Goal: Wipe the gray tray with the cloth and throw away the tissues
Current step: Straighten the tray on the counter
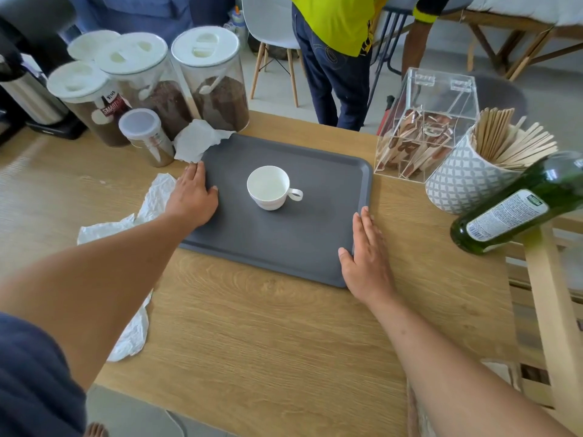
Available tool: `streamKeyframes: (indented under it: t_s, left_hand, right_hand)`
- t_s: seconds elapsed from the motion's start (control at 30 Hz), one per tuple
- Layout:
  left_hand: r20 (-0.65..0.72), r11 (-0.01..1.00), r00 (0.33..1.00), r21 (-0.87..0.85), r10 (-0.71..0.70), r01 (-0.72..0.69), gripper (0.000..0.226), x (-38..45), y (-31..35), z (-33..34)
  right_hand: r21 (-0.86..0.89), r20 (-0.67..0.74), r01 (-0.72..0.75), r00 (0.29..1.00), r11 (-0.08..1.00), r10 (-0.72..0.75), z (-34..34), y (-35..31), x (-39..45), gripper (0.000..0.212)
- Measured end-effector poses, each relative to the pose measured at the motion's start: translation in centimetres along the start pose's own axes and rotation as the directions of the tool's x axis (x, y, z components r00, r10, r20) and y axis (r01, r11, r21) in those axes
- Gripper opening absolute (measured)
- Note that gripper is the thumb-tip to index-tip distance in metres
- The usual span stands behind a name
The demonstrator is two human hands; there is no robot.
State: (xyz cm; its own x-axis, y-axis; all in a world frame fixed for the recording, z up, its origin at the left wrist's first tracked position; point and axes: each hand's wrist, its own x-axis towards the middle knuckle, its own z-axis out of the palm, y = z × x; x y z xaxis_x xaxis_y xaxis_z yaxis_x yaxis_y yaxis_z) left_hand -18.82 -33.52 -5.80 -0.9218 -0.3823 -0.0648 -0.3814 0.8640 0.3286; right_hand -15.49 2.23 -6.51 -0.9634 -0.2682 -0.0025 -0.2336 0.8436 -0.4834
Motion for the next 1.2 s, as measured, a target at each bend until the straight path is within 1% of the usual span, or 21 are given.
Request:
streamKeyframes:
  t_s: [0.23,0.4,0.5,0.6,0.73,0.87,1.03,1.07,1.2]
  left_hand:
    - [-0.009,1.0,1.0,-0.011,0.004,-0.004,0.068,-0.1,0.6,0.4]
    - [0.027,1.0,1.0,-0.027,-0.007,0.008,0.069,0.1,1.0,0.0]
    - [0.015,1.0,1.0,-0.018,0.016,-0.016,0.069,-0.4,1.0,-0.3]
    - [0.008,0.998,0.998,-0.006,0.056,-0.056,0.068,-2.0,0.9,-0.6]
    - [-0.065,0.998,0.997,-0.023,0.05,-0.051,0.065,-6.1,0.1,-1.5]
    - [-0.122,0.995,0.992,0.095,0.044,-0.032,0.062,-10.9,-2.6,-2.4]
    - [-0.163,0.992,0.984,0.088,-0.078,0.093,0.064,-15.0,-7.2,-3.1]
    - [-0.161,0.991,0.983,0.09,-0.084,0.1,0.066,-15.6,-8.4,-3.1]
    - [-0.086,0.999,0.996,0.05,-0.012,0.016,0.069,-16.4,-11.0,-2.5]
  right_hand:
    - [-0.002,0.011,-0.004,1.0,1.0,0.004,-0.5,0.6,0.3,0.071]
    - [0.017,-0.01,-0.012,1.0,1.0,0.012,-0.5,0.7,0.2,0.07]
    - [0.061,-0.046,-0.052,0.997,0.997,0.055,-0.9,0.8,-0.2,0.068]
    - [0.068,-0.064,-0.054,0.996,0.996,0.059,-1.0,0.7,-1.3,0.066]
    - [0.026,-0.049,0.04,0.998,0.999,-0.039,-0.9,-0.6,-3.2,0.063]
    - [-0.014,0.035,0.17,0.985,0.985,-0.17,0.1,-3.3,-4.3,0.063]
    - [0.036,0.101,0.279,0.954,0.96,-0.281,2.0,-8.0,-3.4,0.061]
    - [0.046,0.119,0.303,0.944,0.952,-0.307,2.6,-9.3,-3.0,0.062]
    - [0.051,0.182,0.392,0.901,0.919,-0.394,4.9,-12.8,-1.2,0.063]
